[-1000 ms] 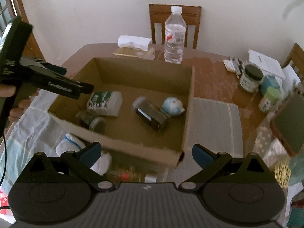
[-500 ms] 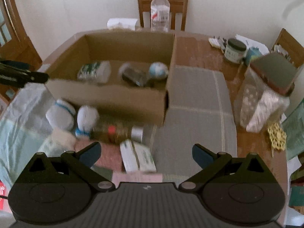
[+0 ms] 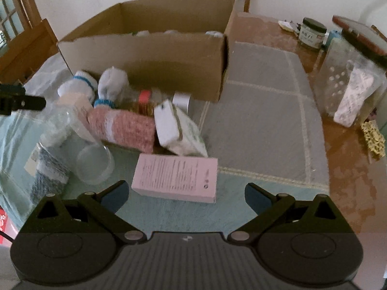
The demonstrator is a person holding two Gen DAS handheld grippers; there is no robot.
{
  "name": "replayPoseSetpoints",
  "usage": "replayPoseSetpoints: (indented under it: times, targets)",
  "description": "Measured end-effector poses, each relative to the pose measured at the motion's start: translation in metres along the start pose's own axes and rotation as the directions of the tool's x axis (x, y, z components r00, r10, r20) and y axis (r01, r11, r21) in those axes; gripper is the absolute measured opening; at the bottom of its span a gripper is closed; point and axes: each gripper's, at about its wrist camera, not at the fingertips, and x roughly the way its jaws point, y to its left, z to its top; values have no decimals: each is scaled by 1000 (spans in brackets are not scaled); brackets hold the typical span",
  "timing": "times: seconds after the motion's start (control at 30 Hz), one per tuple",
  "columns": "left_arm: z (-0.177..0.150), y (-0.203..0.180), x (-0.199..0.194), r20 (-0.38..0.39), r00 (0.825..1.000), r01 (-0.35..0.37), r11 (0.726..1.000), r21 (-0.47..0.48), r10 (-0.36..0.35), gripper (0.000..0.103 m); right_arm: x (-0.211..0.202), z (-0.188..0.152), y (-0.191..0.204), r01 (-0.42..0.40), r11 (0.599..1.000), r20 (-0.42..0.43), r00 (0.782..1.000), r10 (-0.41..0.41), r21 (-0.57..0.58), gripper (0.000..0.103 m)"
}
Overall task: Organize objects
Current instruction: 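Grasp the C&S tissue pack with the left gripper while the right grasps the pink box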
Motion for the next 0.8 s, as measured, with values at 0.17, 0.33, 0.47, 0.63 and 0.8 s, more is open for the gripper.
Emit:
replayPoseSetpoints:
  times: [0.17,0.33,0.47,0.63,0.8]
  targets:
    - [-10,-3,15,-20,1000,0,1000,-6,0,98,15,-6,0,7,1000,8,1000,-7,12,103]
    - [-15,-1,28,-61,998,11,1000,-17,-12,98,22,-6,4,32,999,19,999,-32,-4,103]
    - [-20,3,32,-80,997,-6,1000,-22,5,98,23,-6,5,43,999,19,999,-42,-20,103]
    - [-28,13,30,-100,995,-28,998,-51,22,98,25,-5,8,64,997,15,998,-63,-51,103]
    - [-41,29,26,-125,990,-74,994,-75,64,98,25,-4,5,66,997,20,998,-65,-46,103]
